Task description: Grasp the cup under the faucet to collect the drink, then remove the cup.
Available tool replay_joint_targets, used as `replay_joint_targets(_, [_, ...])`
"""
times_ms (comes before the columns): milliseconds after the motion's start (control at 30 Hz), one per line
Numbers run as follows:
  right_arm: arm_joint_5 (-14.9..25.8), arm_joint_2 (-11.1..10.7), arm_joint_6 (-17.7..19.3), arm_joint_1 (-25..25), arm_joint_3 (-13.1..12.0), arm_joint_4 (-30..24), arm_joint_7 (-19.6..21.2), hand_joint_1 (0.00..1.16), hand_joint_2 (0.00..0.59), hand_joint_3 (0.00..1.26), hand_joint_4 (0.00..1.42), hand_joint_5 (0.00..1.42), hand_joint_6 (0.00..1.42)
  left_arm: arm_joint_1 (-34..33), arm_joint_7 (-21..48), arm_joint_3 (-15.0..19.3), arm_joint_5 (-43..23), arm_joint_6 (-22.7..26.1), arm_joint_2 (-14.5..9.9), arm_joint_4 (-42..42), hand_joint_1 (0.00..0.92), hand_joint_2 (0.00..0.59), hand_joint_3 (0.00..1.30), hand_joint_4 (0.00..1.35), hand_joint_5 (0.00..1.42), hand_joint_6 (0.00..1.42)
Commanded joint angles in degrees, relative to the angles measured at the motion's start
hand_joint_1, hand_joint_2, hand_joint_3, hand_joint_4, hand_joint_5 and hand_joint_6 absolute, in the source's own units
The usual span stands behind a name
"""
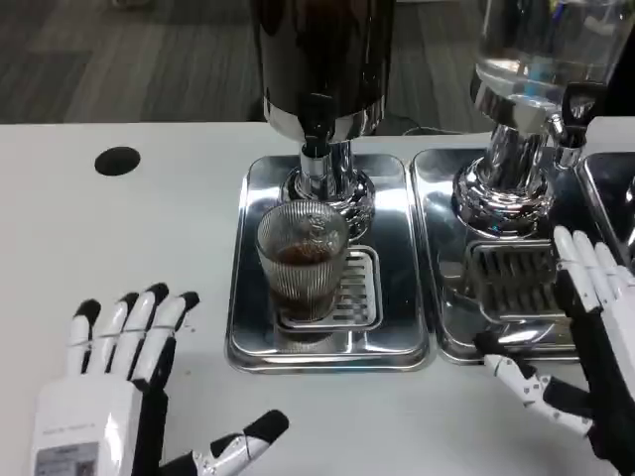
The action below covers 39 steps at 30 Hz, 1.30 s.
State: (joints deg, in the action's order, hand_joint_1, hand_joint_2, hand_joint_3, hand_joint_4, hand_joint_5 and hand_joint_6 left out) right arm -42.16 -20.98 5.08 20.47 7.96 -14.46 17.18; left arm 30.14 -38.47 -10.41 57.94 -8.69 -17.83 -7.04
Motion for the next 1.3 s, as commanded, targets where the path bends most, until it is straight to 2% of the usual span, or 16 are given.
replay_joint_targets(33, [0.72, 0.99, -1.19, -3.91, 0.61, -2.52, -4.78, 0.46, 0.198, 0.0, 0.0, 0.0, 0.04, -1.17, -2.42, -0.73, -0.49, -0.31, -0.24, 4.15, 0.0, 0.066, 0.25, 0.0, 0.1, 0.01])
replay_joint_targets(133, [0.46, 2.41, -2.87, -7.89, 2.48, -2.51, -8.36, 0.48, 0.187, 0.0, 0.0, 0.0, 0.03, -1.57, -3.04, -1.01, -1.25, -0.44, -0.23, 5.63, 0.0, 0.071, 0.27, 0.0, 0.1, 0.01])
replay_joint_targets(267, [4.47, 5.25, -5.47, -14.73, 4.06, 1.68, -13.86, 0.52, 0.18, 0.0, 0.0, 0.0, 0.02, -1.69, -3.89, -0.73, -2.46, -0.3, -0.32, 6.85, 0.0, 0.077, 0.28, 0.0, 0.1, 0.01])
replay_joint_targets(400, [3.95, 6.02, -6.67, -19.56, 6.29, 5.88, -16.61, 0.54, 0.177, 0.0, 0.0, 0.0, 0.02, -1.56, -4.23, 0.05, -3.72, -0.47, -1.06, 7.6, 0.0, 0.077, 0.3, 0.0, 0.09, 0.01])
replay_joint_targets(733, [13.48, 9.76, -7.21, -25.95, 7.05, 14.05, -23.06, 0.55, 0.17, 0.0, 0.0, 0.0, 0.0, -1.51, -4.23, 0.44, -4.82, -0.58, -1.4, 8.04, 0.0, 0.083, 0.34, 0.0, 0.09, 0.01])
replay_joint_targets(900, [15.72, 10.19, -6.57, -27.74, 7.07, 17.19, -23.06, 0.55, 0.169, 0.0, 0.0, 0.0, 0.0, -1.03, -4.55, 0.78, -6.39, -1.08, -1.29, 8.28, 0.0, 0.093, 0.42, 0.0, 0.09, 0.01])
replay_joint_targets(1067, [16.17, 10.93, -5.79, -29.6, 7.43, 21.08, -21.99, 0.56, 0.165, 0.0, 0.0, 0.0, 0.0, -0.62, -4.99, 1.02, -6.35, -0.75, -1.4, 7.94, 0.0, 0.095, 0.42, 0.0, 0.09, 0.01])
replay_joint_targets(1300, [16.48, 12.3, -4.66, -30.65, 8.09, 23.81, -20.72, 0.56, 0.162, 0.0, 0.0, 0.0, 0.0, -0.51, -4.75, 1.53, -6.92, -0.95, -1.48, 7.39, 0.0, 0.098, 0.42, 0.0, 0.1, 0.01])
